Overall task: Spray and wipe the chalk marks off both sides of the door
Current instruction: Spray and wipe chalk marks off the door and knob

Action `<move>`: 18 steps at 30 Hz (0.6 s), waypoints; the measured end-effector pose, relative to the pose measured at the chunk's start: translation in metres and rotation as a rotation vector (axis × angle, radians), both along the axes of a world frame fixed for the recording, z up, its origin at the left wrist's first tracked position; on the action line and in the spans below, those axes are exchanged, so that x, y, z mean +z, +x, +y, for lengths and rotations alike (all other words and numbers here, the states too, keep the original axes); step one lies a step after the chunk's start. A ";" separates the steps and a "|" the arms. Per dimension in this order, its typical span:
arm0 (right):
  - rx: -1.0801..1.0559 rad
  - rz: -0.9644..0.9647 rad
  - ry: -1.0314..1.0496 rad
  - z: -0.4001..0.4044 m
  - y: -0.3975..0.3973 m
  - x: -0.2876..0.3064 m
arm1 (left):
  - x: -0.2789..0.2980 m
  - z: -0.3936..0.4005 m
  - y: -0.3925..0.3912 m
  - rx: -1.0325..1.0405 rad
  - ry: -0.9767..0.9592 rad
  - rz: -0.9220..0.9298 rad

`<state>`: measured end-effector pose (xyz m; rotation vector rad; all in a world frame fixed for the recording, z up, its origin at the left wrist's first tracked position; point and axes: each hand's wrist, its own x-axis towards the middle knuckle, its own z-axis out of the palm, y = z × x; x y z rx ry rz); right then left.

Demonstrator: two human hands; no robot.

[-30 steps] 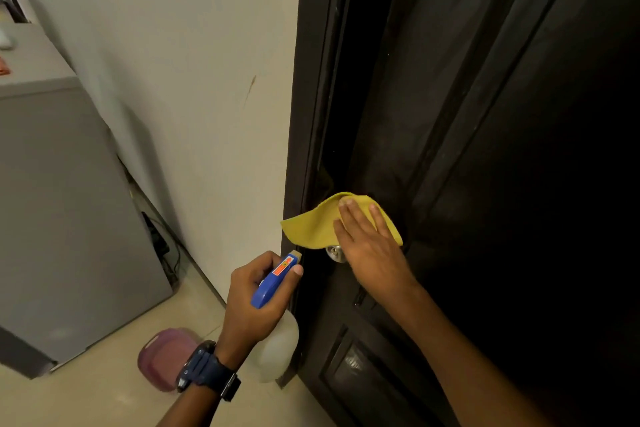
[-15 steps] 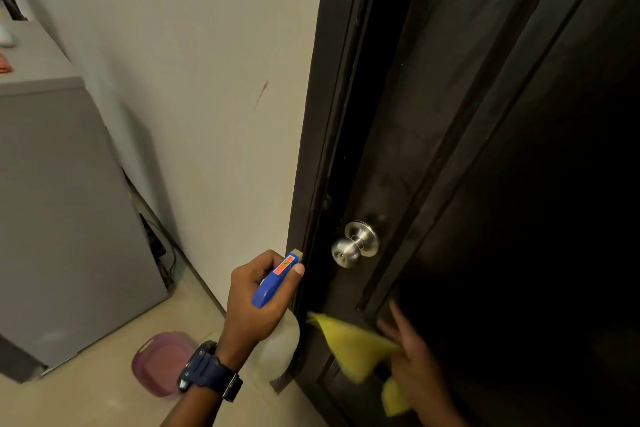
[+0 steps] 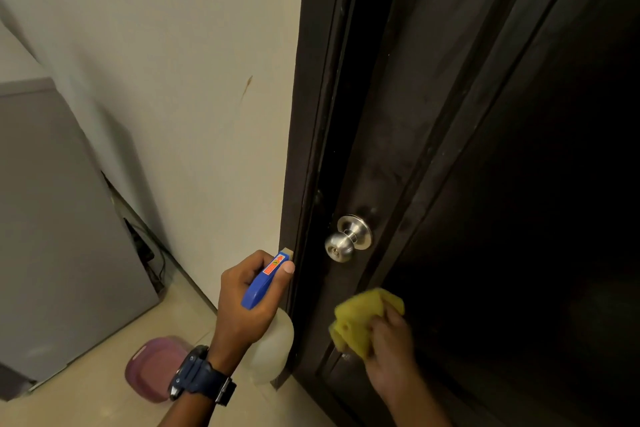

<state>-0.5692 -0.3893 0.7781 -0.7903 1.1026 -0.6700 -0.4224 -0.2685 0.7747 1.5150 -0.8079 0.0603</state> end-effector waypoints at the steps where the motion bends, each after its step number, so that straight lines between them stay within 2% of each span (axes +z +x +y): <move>1: 0.025 -0.031 -0.024 -0.006 0.014 -0.002 | 0.001 0.000 -0.001 -0.001 -0.004 -0.001; 2: 0.096 -0.091 -0.019 -0.013 0.027 -0.003 | 0.001 0.001 -0.001 -0.003 -0.006 0.002; 3: 0.121 -0.060 -0.032 -0.026 0.040 -0.007 | 0.002 0.001 -0.001 -0.004 -0.007 0.005; 6: 0.044 -0.084 0.075 -0.034 0.060 0.027 | 0.003 0.002 0.000 -0.005 -0.015 0.019; 12: 0.046 -0.155 0.095 -0.028 0.015 0.063 | -0.003 0.000 0.005 0.000 -0.021 0.035; 13: 0.036 -0.183 0.026 -0.026 0.006 0.072 | -0.004 -0.001 0.006 -0.005 -0.021 0.037; 15: -0.002 -0.131 -0.331 -0.021 -0.002 0.095 | -0.005 -0.004 0.008 -0.011 -0.019 0.044; 18: -0.038 0.125 -1.179 -0.018 0.016 0.117 | -0.005 -0.009 0.008 -0.024 -0.018 0.054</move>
